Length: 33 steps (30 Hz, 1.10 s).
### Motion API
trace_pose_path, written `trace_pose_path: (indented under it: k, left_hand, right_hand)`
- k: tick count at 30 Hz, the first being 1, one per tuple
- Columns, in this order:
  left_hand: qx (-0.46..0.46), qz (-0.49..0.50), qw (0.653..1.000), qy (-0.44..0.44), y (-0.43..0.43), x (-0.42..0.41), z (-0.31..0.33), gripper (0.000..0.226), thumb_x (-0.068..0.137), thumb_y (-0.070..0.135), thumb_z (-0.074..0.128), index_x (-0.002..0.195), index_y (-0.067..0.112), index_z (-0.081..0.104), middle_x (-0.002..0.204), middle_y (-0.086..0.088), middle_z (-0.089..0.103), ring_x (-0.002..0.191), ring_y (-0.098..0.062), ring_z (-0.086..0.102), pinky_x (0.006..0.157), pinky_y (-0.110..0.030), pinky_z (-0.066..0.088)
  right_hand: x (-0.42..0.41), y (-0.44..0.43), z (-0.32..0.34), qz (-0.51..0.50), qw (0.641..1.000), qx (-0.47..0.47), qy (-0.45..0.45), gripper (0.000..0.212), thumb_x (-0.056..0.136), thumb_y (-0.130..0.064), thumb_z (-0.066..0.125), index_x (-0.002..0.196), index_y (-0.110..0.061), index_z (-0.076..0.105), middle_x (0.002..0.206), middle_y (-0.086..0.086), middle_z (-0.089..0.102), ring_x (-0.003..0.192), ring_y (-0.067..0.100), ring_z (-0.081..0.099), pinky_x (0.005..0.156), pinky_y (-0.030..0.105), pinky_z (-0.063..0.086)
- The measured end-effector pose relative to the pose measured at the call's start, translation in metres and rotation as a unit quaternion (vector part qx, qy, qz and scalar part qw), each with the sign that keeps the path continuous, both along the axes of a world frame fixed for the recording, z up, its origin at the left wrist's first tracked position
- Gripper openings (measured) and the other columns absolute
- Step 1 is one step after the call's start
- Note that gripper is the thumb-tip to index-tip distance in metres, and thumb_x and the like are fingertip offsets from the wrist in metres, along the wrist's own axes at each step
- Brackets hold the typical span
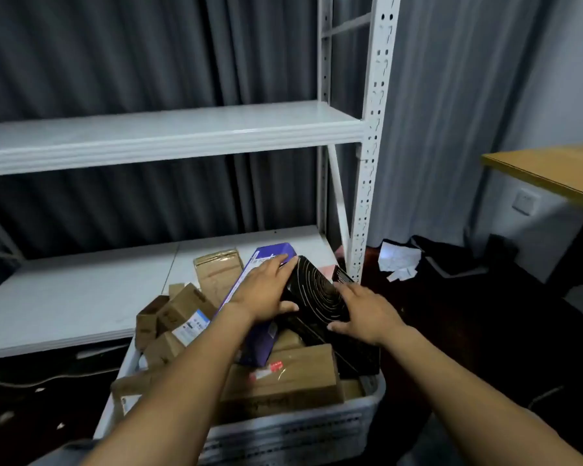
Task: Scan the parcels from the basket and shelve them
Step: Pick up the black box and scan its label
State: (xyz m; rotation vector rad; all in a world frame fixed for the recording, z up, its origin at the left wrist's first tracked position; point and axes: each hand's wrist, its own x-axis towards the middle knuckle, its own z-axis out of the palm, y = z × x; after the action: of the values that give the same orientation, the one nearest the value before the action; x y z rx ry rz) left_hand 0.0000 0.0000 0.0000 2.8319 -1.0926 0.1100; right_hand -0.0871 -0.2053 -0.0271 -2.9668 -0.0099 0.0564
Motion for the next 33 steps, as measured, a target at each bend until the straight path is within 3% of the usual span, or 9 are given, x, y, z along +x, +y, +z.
trace_pose_path:
  k: [7,13,17,21,22,24,27,30,33]
  left_hand:
    - [0.036,-0.026,0.992,0.119,-0.019,0.04,-0.002,0.123,0.065,0.029,0.086,0.155,0.026,0.003,0.162,0.0,0.004,0.147,-0.021,0.011,0.117,-0.03,0.016]
    - [-0.131,0.0,0.978,0.162,-0.008,0.034,-0.005,0.117,0.057,0.022,0.09,0.152,0.021,0.023,0.151,0.0,0.023,0.138,-0.016,0.028,0.104,-0.008,0.017]
    - [-0.275,0.058,0.949,0.143,0.003,0.01,0.002,0.109,0.054,0.021,0.091,0.146,0.024,0.033,0.145,0.003,0.03,0.132,-0.011,0.033,0.105,-0.01,0.019]
    - [-0.404,0.12,0.897,0.13,0.005,-0.022,0.001,0.102,0.057,0.017,0.091,0.143,0.028,0.038,0.139,0.012,0.028,0.123,0.003,0.028,0.099,-0.001,0.015]
    - [-0.424,0.125,0.888,0.125,0.003,-0.032,-0.001,0.1,0.058,0.016,0.091,0.142,0.029,0.039,0.139,0.012,0.028,0.123,0.004,0.027,0.101,-0.001,0.014]
    - [-0.464,0.132,0.868,0.121,-0.002,-0.048,-0.007,0.099,0.057,0.016,0.091,0.141,0.028,0.042,0.142,0.007,0.032,0.128,0.001,0.03,0.106,-0.005,0.017]
    - [-0.511,0.139,0.837,0.135,-0.008,-0.07,-0.01,0.096,0.056,0.016,0.092,0.138,0.031,0.043,0.14,0.006,0.036,0.126,0.001,0.035,0.104,-0.002,0.02]
    - [-0.52,0.127,0.834,0.136,-0.011,-0.083,-0.009,0.091,0.056,0.021,0.092,0.133,0.037,0.046,0.143,0.005,0.032,0.132,-0.002,0.033,0.114,-0.017,0.025]
    - [-0.479,0.109,0.862,0.122,-0.01,-0.092,-0.005,0.073,0.068,0.022,0.086,0.127,0.042,0.049,0.148,0.005,0.019,0.138,-0.007,0.024,0.112,-0.017,0.021]
  right_hand:
    - [0.022,-0.004,-0.01,0.009,0.999,0.032,0.042,0.094,0.084,-0.055,0.064,0.155,-0.023,0.012,0.159,0.004,0.022,0.142,0.025,0.031,0.113,0.038,0.031]
    - [0.01,-0.02,-0.006,-0.085,0.97,0.226,0.022,0.089,0.082,-0.045,0.073,0.153,-0.02,0.026,0.157,0.005,0.028,0.142,0.022,0.031,0.115,0.032,0.027]
    - [-0.005,-0.027,-0.005,-0.208,0.903,0.375,-0.021,0.068,0.082,-0.036,0.075,0.141,-0.015,0.047,0.14,0.008,0.051,0.122,0.021,0.052,0.098,0.026,0.041]
    - [-0.015,-0.018,-0.003,-0.299,0.853,0.417,-0.094,0.069,0.082,-0.039,0.074,0.138,-0.008,0.049,0.14,0.013,0.048,0.129,0.025,0.047,0.106,0.031,0.036]
    - [-0.016,-0.014,0.0,-0.32,0.823,0.458,-0.1,0.08,0.078,-0.043,0.076,0.142,-0.008,0.043,0.142,0.014,0.046,0.13,0.027,0.046,0.107,0.033,0.036]
    - [-0.016,-0.007,0.005,-0.352,0.722,0.589,-0.091,0.108,0.063,-0.056,0.08,0.146,-0.01,0.029,0.139,0.014,0.049,0.123,0.029,0.051,0.102,0.043,0.045]
    - [-0.02,0.003,0.021,-0.356,0.595,0.72,-0.035,0.1,0.067,-0.055,0.08,0.144,-0.015,0.032,0.121,0.008,0.065,0.099,0.027,0.065,0.066,0.041,0.056]
    - [-0.022,0.011,0.026,-0.349,0.523,0.776,-0.044,0.089,0.069,-0.046,0.082,0.142,-0.018,0.039,0.117,0.008,0.069,0.091,0.028,0.071,0.053,0.038,0.056]
    - [-0.026,0.02,0.035,-0.371,0.474,0.793,-0.095,0.08,0.075,-0.033,0.081,0.139,-0.014,0.038,0.113,0.012,0.068,0.085,0.028,0.071,0.046,0.034,0.054]
